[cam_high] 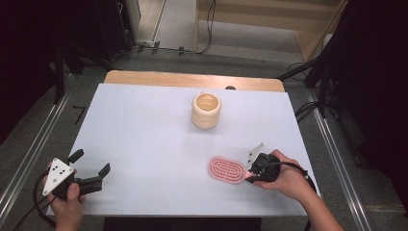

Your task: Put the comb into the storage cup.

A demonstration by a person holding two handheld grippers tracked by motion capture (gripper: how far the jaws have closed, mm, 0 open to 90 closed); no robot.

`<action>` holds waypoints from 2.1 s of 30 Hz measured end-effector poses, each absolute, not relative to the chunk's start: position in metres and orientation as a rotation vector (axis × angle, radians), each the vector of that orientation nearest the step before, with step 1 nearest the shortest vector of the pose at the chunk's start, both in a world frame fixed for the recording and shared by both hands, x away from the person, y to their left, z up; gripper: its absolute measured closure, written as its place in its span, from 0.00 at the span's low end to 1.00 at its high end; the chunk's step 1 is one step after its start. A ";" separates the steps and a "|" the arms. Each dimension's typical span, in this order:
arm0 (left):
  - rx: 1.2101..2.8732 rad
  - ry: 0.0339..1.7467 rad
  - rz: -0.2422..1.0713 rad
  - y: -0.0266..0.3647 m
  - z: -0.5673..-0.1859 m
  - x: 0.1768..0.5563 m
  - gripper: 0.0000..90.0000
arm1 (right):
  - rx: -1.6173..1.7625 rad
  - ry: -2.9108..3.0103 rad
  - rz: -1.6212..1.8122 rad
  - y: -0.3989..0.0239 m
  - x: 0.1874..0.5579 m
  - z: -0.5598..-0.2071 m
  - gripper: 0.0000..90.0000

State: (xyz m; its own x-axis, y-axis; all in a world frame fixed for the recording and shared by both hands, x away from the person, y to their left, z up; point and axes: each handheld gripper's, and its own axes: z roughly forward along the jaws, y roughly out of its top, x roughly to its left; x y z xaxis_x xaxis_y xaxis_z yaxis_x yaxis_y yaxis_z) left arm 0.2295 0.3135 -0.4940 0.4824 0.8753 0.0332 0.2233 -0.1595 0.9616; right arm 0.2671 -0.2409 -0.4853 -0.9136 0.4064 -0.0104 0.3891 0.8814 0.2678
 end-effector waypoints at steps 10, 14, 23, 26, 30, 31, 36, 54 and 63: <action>1.666 0.954 0.769 0.313 -0.494 0.230 0.00 | 0.672 2.930 0.526 -0.243 0.261 -0.484 0.75; 1.667 0.956 0.769 0.313 -0.494 0.230 0.00 | 0.667 2.900 0.594 -0.240 0.261 -0.481 0.75; 1.666 0.954 0.767 0.313 -0.494 0.229 0.00 | 0.672 2.846 0.704 -0.232 0.262 -0.473 0.75; 1.667 0.953 0.768 0.313 -0.494 0.229 0.00 | 0.676 2.829 0.728 -0.229 0.262 -0.471 0.75; 1.667 0.952 0.769 0.313 -0.494 0.229 0.00 | 0.686 2.807 0.780 -0.226 0.263 -0.470 0.75; 1.667 0.951 0.770 0.312 -0.494 0.229 0.00 | 0.690 2.804 0.790 -0.225 0.263 -0.469 0.75; 1.675 0.948 0.777 0.312 -0.493 0.229 0.00 | 0.713 2.766 0.839 -0.221 0.264 -0.466 0.75; 1.702 0.911 0.748 0.296 -0.489 0.228 0.00 | 0.722 2.674 1.049 -0.205 0.266 -0.461 0.75; 1.732 0.835 0.698 0.265 -0.479 0.226 0.00 | 0.764 2.598 1.160 -0.207 0.265 -0.459 0.75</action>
State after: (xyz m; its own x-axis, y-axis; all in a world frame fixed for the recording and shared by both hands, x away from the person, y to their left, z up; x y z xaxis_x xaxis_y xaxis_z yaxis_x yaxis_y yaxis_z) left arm 0.2259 0.2653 -0.4794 0.5876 0.8071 0.0581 0.1999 -0.2144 0.9561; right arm 0.2647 -0.2071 -0.4590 -0.8478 0.5294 0.0312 0.3766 0.5596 0.7382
